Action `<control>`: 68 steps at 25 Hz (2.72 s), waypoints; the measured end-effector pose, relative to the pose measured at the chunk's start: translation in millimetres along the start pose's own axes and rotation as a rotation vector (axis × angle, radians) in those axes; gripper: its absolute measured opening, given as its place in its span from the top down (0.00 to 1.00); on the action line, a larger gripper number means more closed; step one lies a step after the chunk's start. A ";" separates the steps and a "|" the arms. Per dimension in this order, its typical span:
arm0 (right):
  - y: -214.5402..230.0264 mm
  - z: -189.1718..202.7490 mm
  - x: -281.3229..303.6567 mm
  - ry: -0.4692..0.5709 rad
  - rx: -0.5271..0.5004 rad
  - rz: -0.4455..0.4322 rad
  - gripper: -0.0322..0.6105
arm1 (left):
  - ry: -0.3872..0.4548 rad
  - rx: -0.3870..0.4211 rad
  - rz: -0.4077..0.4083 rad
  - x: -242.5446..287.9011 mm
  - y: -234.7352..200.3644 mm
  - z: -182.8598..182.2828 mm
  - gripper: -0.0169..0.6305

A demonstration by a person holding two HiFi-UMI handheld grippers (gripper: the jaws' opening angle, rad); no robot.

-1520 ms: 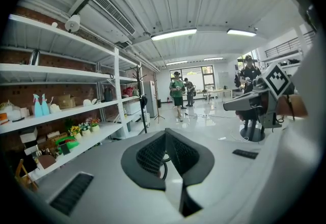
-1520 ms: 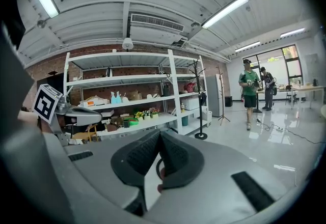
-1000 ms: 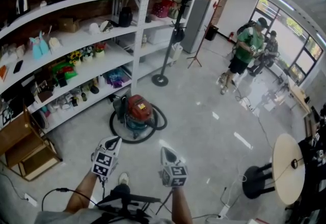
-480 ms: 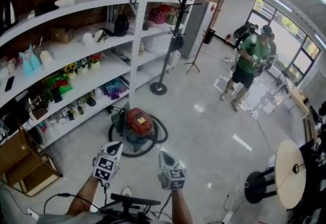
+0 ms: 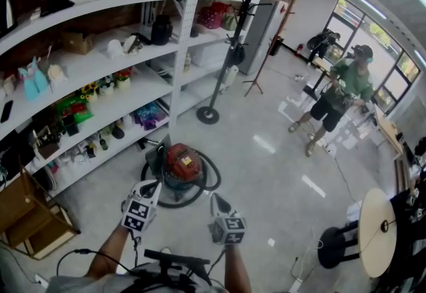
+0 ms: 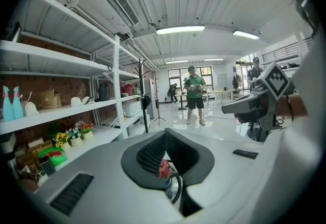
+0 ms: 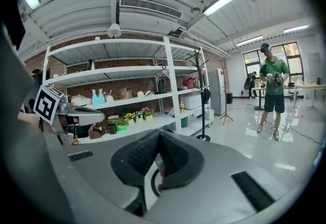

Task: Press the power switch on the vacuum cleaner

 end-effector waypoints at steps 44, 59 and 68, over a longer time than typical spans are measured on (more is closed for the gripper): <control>167.3 -81.6 240.6 -0.044 0.044 -0.166 0.94 | -0.059 -0.036 -0.128 255.5 -82.1 -61.5 0.96; 168.8 -47.3 301.8 -0.152 0.111 -0.133 0.94 | -0.167 -0.082 -0.076 304.9 -124.5 -8.1 0.97; 175.2 0.3 337.9 -0.225 0.152 -0.127 0.94 | -0.250 -0.097 -0.049 335.0 -138.7 43.4 0.96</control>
Point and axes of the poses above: the fingertips, and each gripper's own axes: x forward along the fingers, y to its right, z out of its underside, the point moved 4 cm from there along -x, backward along the fingers, and after that the axes turned 4 degrees about -z, right-handed, at the moved point
